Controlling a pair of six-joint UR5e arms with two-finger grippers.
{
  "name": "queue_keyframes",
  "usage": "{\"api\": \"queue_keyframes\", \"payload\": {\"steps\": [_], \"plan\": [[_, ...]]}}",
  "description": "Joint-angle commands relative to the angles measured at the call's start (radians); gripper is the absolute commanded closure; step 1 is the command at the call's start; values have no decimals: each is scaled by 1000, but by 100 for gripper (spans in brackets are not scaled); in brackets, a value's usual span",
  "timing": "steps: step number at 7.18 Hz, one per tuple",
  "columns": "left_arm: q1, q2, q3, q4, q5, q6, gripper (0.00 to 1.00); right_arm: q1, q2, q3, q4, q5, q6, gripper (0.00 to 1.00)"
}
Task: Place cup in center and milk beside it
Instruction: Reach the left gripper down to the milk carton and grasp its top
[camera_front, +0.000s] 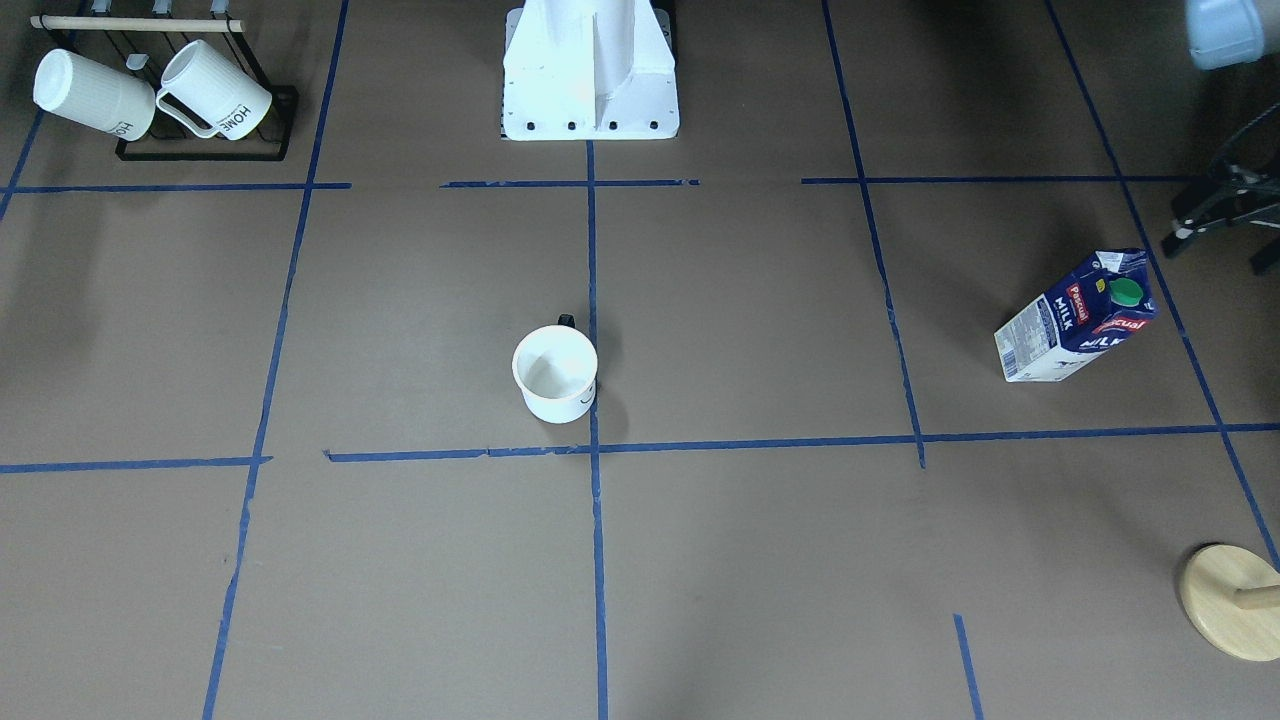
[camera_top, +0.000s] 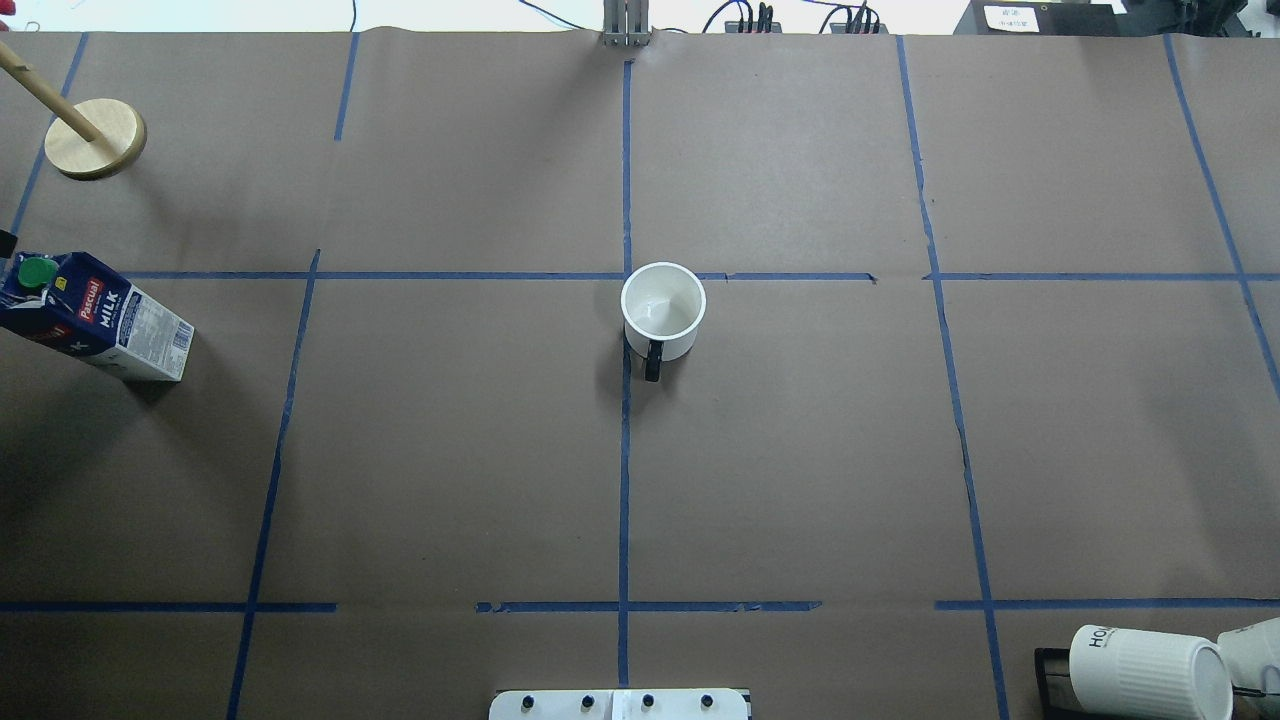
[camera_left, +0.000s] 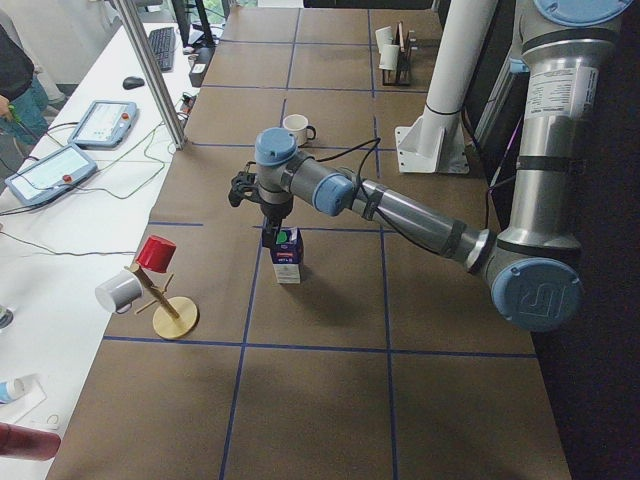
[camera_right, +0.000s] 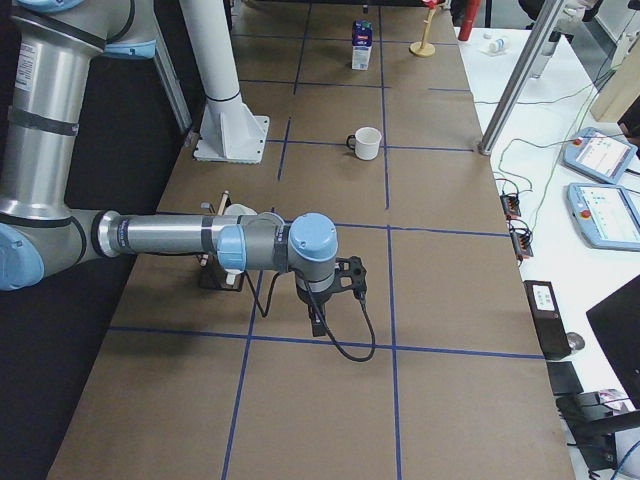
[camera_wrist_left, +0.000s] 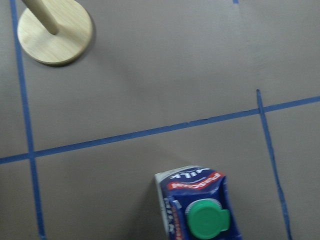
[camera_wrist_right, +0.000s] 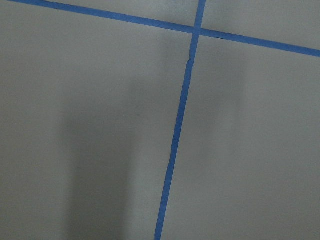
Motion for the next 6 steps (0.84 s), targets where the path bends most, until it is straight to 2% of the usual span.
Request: {"api": "queue_keyframes", "payload": {"steps": [1, 4, 5, 6], "plan": [[64, -3, 15, -8, -1, -84, 0, 0, 0, -3, 2, 0, -4, 0], [93, -2, 58, -10, 15, -111, 0, -1, 1, -3, 2, 0, -1, 0], [122, -2, 69, -31, 66, -114, 0, -1, 1, -3, 1, 0, 1, 0], [127, -3, 78, -34, 72, -112, 0, -1, 1, -3, 1, 0, -1, 0]]}}
